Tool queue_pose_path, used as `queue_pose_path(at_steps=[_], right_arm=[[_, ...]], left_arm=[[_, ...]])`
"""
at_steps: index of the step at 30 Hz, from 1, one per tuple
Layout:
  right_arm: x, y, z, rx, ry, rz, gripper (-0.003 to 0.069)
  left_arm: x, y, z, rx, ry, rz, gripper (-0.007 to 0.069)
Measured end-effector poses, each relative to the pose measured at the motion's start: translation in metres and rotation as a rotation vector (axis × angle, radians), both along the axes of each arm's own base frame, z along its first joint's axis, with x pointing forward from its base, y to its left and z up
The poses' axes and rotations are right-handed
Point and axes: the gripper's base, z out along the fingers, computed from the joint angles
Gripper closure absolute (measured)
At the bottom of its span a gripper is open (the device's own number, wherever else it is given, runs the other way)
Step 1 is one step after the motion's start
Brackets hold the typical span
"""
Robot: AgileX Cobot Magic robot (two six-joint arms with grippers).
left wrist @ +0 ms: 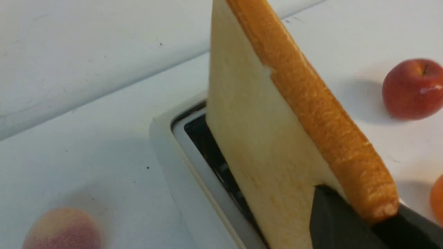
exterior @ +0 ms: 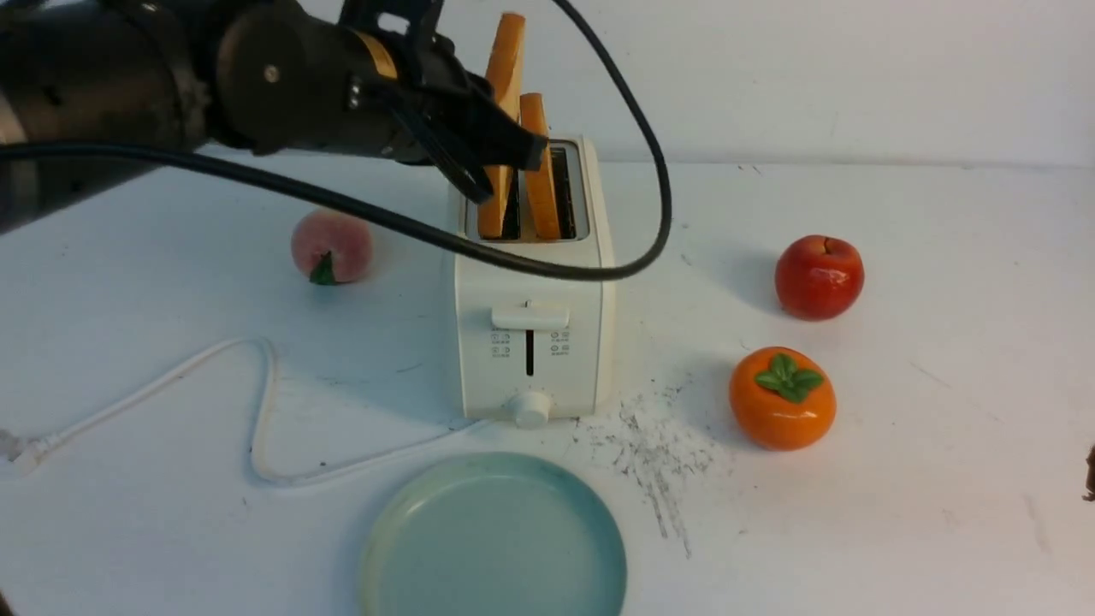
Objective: Take toasted bread from bread machine on white table place on plate.
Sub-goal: 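Place the slice of bread on the plate with the left gripper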
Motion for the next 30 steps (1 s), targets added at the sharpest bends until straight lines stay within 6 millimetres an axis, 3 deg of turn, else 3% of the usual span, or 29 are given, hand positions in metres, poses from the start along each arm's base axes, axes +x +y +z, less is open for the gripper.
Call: queue_pose_path(at_steps=[2, 6, 7, 11, 13, 15, 19, 20, 25, 30], right_arm=[[0.0, 0.0, 0.0, 0.001, 0.0, 0.0, 0.0644], [0.0, 0.0, 0.0, 0.004, 0.001, 0.001, 0.0641], [0.0, 0.0, 0.0, 0.007, 0.001, 0.001, 0.064], [0.0, 0.001, 0.0, 0.011, 0.002, 0.001, 0.064], [0.0, 0.001, 0.0, 0.011, 0.002, 0.001, 0.064], [0.0, 0.001, 0.0, 0.016, 0.003, 0.002, 0.064], [0.0, 0.002, 0.001, 0.032, 0.005, 0.004, 0.0636], [0.0, 0.002, 0.001, 0.032, 0.005, 0.004, 0.0636], [-0.001, 0.002, 0.0, 0.037, 0.01, 0.007, 0.0634], [-0.002, 0.003, -0.002, 0.033, 0.039, 0.02, 0.0631]], left_arm=[[-0.021, 0.01, 0.03, -0.055, -0.046, 0.01, 0.0576], [-0.05, 0.023, 0.061, -0.114, -0.069, 0.021, 0.0576], [-0.066, 0.031, 0.074, -0.132, -0.059, 0.024, 0.0576], [-0.105, 0.047, 0.086, -0.108, 0.054, 0.015, 0.0576], [-0.114, 0.049, 0.084, -0.085, 0.118, 0.008, 0.0576], [-0.13, 0.054, 0.074, 0.0, 0.283, -0.015, 0.0576], [-0.144, 0.055, 0.047, 0.103, 0.522, -0.066, 0.0576], [-0.144, 0.055, 0.047, 0.103, 0.521, -0.066, 0.0576], [-0.153, 0.042, -0.001, 0.084, 0.697, -0.217, 0.0576], [-0.157, 0.036, -0.038, 0.067, 0.735, -0.331, 0.0576]])
